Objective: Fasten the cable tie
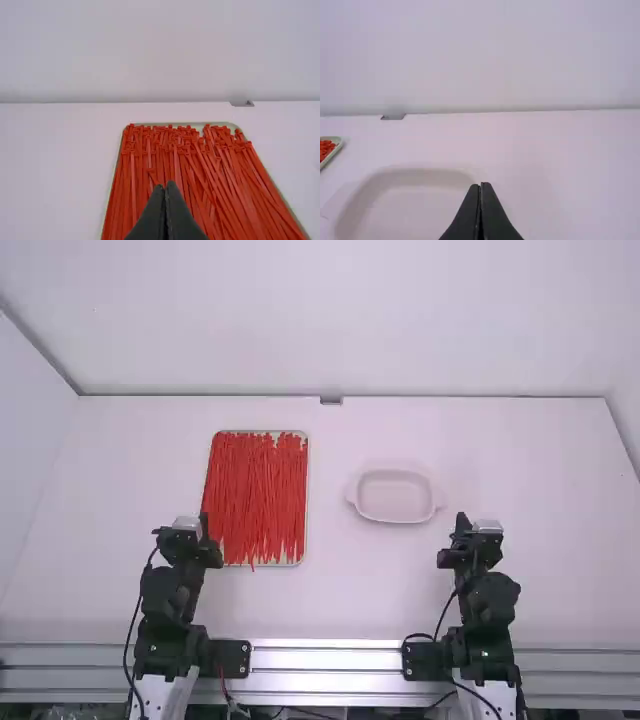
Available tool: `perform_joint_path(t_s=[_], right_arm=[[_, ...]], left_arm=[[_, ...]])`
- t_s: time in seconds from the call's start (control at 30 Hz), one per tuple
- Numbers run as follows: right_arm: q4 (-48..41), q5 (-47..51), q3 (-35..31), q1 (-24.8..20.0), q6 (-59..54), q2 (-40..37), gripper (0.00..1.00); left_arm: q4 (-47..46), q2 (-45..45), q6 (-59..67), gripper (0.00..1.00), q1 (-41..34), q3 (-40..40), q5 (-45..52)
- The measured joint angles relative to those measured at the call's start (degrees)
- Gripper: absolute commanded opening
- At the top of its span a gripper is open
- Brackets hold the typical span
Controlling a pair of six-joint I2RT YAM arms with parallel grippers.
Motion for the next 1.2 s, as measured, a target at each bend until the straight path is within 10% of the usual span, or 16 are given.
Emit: perform_joint_path(t_s=[0.57, 1.2], right_arm=[[-1.31, -0.96, 1.73, 0.00, -0.22, 4.55, 0.12], [-6.27, -1.79, 17.84, 0.44, 0.15, 26.23, 0.46]], left_arm=[[-3.78, 4.50, -0.07, 0.12, 0.00, 3.30, 0.24], [-15.32, 27.04, -0.48, 0.45, -0.28, 23.26, 8.81]])
